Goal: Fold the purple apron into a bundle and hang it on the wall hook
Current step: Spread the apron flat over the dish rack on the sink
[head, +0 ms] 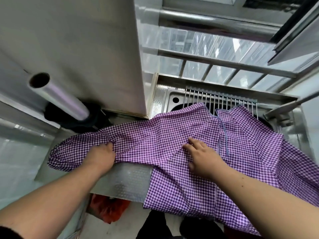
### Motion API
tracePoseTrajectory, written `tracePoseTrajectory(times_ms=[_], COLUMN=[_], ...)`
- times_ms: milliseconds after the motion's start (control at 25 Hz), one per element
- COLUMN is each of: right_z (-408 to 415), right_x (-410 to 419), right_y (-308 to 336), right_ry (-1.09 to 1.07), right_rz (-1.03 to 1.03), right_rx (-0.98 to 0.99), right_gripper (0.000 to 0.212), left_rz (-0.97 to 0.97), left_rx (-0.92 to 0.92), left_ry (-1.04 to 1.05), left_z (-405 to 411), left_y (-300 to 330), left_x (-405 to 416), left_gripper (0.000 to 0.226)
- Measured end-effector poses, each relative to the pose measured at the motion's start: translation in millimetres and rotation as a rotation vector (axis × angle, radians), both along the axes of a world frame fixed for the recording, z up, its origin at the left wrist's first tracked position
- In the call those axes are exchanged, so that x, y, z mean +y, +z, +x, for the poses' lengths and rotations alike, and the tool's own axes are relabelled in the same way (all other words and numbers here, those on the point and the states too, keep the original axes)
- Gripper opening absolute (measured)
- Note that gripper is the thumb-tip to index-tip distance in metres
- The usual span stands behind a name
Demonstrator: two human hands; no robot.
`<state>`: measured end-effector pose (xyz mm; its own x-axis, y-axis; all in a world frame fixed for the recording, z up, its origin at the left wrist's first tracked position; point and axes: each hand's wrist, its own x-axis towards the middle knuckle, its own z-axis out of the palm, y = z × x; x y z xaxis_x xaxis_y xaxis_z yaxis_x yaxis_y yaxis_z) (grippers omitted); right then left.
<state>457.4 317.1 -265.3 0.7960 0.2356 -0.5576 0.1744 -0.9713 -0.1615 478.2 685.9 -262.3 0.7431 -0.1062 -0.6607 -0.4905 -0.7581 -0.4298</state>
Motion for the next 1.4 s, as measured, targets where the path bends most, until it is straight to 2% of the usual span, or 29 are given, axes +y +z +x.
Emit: tracePoseTrajectory(times_ms=[120,200,320,440,520,600,720,880,960,1080,1160,1280,1400], right_z=[-3,0,14,34,47,60,77,93,94,85,77,65,52], right_x=[-27,-43,-79,-128,-164,-195,-219,-230,-235,-244,-247,-246,-248], right_y=[1,6,13,20,21,19,13,4,4,8,15,29,39], right_ry=[-0.033,-0.044,-0.098,-0.259,-0.379,-0.464,-0.593,-0.816,-0.872,-0.824,-0.830,-0.841,-0.806], right_rz=[-0.023,-0.006,0.023,0.033,0.007,-0.055,-0.058,-0.031,-0.047,-0.052,0.031,0.147,0.194], right_rx=[0.030,0.022,-0.111,-0.234,-0.241,-0.172,-0.045,0.015,-0.013,-0.048,-0.040,-0.043,-0.057], right_gripper=[0.081,0.075,0.055,0.039,0.042,0.047,0.060,0.071,0.053,0.016,0.013,0.012,0.014], left_rz=[0.151,0.126,-0.199,-0.525,-0.640,-0.686,-0.611,-0.455,-0.435,-0.463,-0.426,-0.355,-0.421], left_rx=[0.026,0.037,0.056,0.013,-0.033,-0.039,-0.098,-0.097,-0.082,-0.097,-0.066,-0.052,-0.060], left_ry=[0.050,0.088,0.124,0.071,0.135,0.314,0.501,0.407,0.407,0.445,0.475,0.449,0.580], left_z=[20,33,52,72,88,107,138,152,149,147,149,150,153], left_y=[14,25,33,27,16,5,-5,-16,-20,-21,-21,-21,-16], left_x=[-11,-37,-106,-175,-210,-233,-243,-242,-242,-245,-245,-242,-247], left_gripper=[0.046,0.051,0.050,0.039,0.047,0.066,0.078,0.043,0.033,0.041,0.046,0.033,0.033])
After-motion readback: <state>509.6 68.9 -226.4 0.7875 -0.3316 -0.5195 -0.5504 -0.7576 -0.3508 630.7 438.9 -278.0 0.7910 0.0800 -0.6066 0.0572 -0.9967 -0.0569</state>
